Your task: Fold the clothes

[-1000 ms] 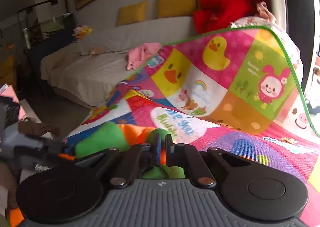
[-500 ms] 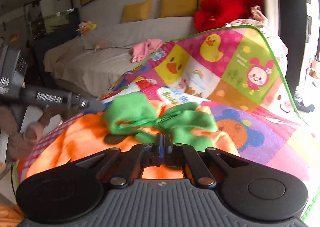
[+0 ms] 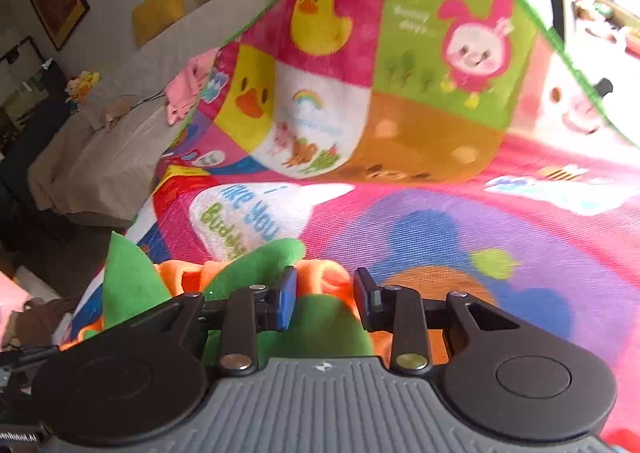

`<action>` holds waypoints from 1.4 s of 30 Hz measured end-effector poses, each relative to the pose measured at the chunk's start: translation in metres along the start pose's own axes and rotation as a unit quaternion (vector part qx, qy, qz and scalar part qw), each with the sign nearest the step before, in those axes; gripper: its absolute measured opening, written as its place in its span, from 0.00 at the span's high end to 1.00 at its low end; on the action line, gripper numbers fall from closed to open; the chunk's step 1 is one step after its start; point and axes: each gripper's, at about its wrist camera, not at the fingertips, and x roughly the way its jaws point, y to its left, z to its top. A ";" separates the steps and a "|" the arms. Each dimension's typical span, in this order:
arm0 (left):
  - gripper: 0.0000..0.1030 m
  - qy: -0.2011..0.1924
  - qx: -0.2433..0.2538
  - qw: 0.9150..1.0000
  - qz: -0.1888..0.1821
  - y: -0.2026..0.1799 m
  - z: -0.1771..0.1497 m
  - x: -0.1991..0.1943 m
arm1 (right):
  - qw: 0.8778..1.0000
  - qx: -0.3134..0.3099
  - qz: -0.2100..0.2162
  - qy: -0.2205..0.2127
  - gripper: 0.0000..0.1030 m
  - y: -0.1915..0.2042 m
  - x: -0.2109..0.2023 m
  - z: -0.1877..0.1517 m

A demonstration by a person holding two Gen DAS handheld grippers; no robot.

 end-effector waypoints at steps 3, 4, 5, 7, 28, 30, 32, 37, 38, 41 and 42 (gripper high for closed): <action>0.41 -0.001 0.002 1.000 -0.001 0.001 0.000 0.001 | 0.999 -0.037 -0.012 -0.006 0.72 0.016 0.011 -0.001; 0.41 -0.003 0.000 1.000 0.000 0.001 0.000 0.000 | 0.999 -0.045 -0.017 -0.010 0.78 0.021 0.012 0.000; 0.41 -0.007 -0.002 1.000 0.002 0.001 0.000 -0.003 | 0.999 -0.047 -0.018 -0.014 0.87 0.025 0.010 0.001; 0.41 -0.027 -0.007 1.000 0.001 0.000 0.003 -0.016 | 0.998 -0.050 -0.013 -0.030 0.90 0.032 -0.004 0.000; 0.19 -0.099 -0.004 0.995 0.018 -0.021 -0.040 -0.121 | 0.984 -0.168 0.036 -0.050 0.92 0.086 -0.177 -0.172; 0.23 -0.076 0.007 0.997 0.031 -0.021 -0.056 -0.113 | 0.984 -0.171 0.030 -0.042 0.92 0.083 -0.177 -0.186; 0.28 -0.059 0.014 0.997 0.046 -0.019 -0.070 -0.106 | 0.984 -0.173 0.027 -0.043 0.91 0.081 -0.184 -0.195; 0.30 -0.033 0.014 0.998 0.050 -0.008 -0.094 -0.097 | 0.984 -0.158 0.038 -0.072 0.75 0.073 -0.219 -0.195; 0.30 -0.031 0.013 0.998 0.048 -0.007 -0.098 -0.097 | 0.985 -0.148 0.036 -0.079 0.65 0.071 -0.224 -0.193; 0.30 -0.028 0.015 0.999 0.041 -0.006 -0.100 -0.099 | 0.990 -0.108 0.023 -0.086 0.53 0.060 -0.226 -0.182; 0.30 -0.026 0.016 0.999 0.038 -0.007 -0.099 -0.099 | 0.993 -0.086 0.017 -0.083 0.52 0.055 -0.220 -0.177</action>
